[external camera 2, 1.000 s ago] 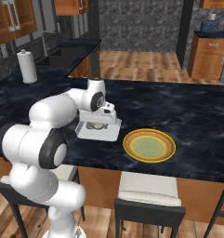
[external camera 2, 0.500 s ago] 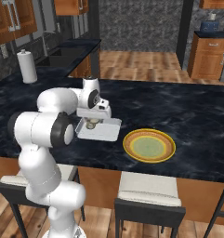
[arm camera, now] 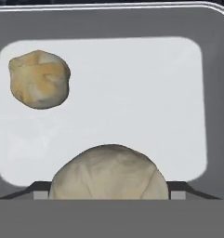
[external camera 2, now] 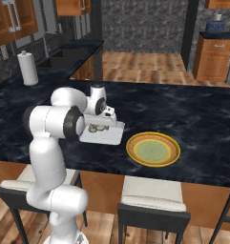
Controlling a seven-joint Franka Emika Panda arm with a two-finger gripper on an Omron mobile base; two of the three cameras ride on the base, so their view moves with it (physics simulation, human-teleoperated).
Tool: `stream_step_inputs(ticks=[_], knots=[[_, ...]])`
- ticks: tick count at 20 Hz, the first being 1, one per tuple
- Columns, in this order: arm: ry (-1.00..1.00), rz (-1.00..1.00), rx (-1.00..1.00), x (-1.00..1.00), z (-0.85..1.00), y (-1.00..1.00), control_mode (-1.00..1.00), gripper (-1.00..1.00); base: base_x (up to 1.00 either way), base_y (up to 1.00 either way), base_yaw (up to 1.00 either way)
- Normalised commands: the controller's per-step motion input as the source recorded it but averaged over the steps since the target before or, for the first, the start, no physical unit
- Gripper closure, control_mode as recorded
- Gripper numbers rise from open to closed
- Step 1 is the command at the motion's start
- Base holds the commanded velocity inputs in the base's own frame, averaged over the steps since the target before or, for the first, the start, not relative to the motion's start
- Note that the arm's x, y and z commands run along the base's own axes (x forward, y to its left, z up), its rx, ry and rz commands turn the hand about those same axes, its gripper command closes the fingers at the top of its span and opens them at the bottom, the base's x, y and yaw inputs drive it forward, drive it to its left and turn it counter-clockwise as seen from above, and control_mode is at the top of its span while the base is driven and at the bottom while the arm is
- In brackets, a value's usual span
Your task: Place two dumplings into each of the tupperware containers and then place the containers in the fridge.
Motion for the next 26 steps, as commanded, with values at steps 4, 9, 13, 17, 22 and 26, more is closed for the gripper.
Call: stream_step_inputs(ticks=[4,9,13,17,22,26], knots=[[0.0,0.0,0.0,0.0,-0.46,-0.01,-1.0,1.0,0.0,0.0,0.0],[0.0,0.0,0.0,0.05,-0.25,0.0,-1.0,1.0,0.0,0.0,0.0],[0.0,0.0,0.0,0.25,-0.18,-0.01,-1.0,1.0,0.0,0.0,0.0],[0.0,0.0,0.0,0.25,-0.15,0.0,-1.0,1.0,0.0,0.0,0.0],[0.0,0.0,0.0,0.2,-0.01,0.0,-1.0,-1.0,0.0,0.0,0.0],[0.01,0.0,0.0,0.0,0.0,0.0,-1.0,-1.0,0.0,0.0,0.0]])
